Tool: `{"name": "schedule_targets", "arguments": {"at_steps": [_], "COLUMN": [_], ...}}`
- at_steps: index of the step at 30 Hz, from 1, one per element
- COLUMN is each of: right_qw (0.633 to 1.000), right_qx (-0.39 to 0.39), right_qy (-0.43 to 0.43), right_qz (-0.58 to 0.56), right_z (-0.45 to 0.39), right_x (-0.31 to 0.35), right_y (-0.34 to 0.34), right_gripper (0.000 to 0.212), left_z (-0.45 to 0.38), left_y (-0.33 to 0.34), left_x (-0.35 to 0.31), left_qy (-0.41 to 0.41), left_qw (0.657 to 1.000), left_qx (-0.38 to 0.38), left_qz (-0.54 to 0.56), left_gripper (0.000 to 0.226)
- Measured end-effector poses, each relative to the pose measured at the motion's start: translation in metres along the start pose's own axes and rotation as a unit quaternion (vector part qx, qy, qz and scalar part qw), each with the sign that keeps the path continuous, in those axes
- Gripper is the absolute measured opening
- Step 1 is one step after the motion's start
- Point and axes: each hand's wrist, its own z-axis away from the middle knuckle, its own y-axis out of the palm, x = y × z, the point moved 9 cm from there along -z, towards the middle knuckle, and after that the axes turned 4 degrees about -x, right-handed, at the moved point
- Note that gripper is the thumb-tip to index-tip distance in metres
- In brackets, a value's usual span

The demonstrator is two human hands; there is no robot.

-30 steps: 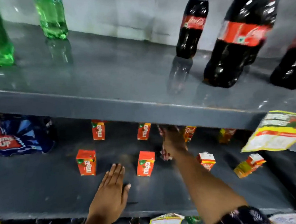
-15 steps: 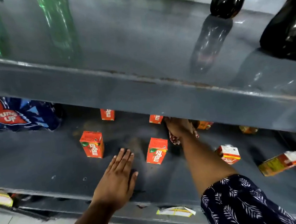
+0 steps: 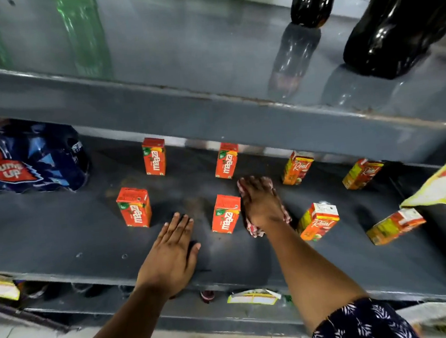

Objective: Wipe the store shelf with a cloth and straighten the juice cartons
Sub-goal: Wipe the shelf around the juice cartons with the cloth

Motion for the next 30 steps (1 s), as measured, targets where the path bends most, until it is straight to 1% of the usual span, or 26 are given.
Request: {"name": "schedule_targets", "arguments": {"at_steps": [2, 6, 10, 13, 16, 20, 23, 27, 30], "right_qw": [1.000, 0.989, 0.985, 0.985, 0.987, 0.983, 0.978, 0.974, 0.969], "right_qx": [0.002, -0.020, -0.014, -0.033, -0.031, -0.048, -0.042, -0.040, -0.035], "right_qy": [0.006, 0.097, 0.124, 0.116, 0.089, 0.057, 0.047, 0.035, 0.038], "right_qz": [-0.023, -0.110, -0.116, -0.123, -0.134, -0.168, -0.198, -0.219, -0.243], "right_z": [0.021, 0.048, 0.068, 0.080, 0.094, 0.123, 0.152, 0.193, 0.225], "right_x": [0.004, 0.001, 0.005, 0.008, 0.013, 0.020, 0.024, 0.027, 0.027], "right_y": [-0.010, -0.014, -0.010, -0.009, -0.005, -0.004, -0.002, -0.008, -0.014], "right_gripper": [0.067, 0.054, 0.051, 0.048, 0.048, 0.055, 0.048, 0.045, 0.041], "left_z": [0.001, 0.001, 0.001, 0.001, 0.002, 0.002, 0.002, 0.002, 0.004], "left_y": [0.001, 0.001, 0.002, 0.000, 0.000, 0.003, 0.003, 0.004, 0.004], "left_x": [0.001, 0.001, 0.001, 0.000, 0.000, 0.002, 0.002, 0.000, 0.000], "left_qy": [-0.004, -0.001, 0.004, 0.007, 0.007, 0.002, 0.001, -0.001, -0.015], "left_qw": [1.000, 1.000, 1.000, 1.000, 1.000, 1.000, 1.000, 1.000, 1.000], "left_qx": [-0.002, -0.006, -0.007, -0.014, -0.013, -0.006, -0.003, 0.008, 0.019], "left_qz": [0.004, 0.006, 0.004, 0.013, 0.015, 0.012, 0.011, 0.002, 0.002], "left_gripper": [0.065, 0.065, 0.065, 0.065, 0.064, 0.067, 0.070, 0.073, 0.066]}}
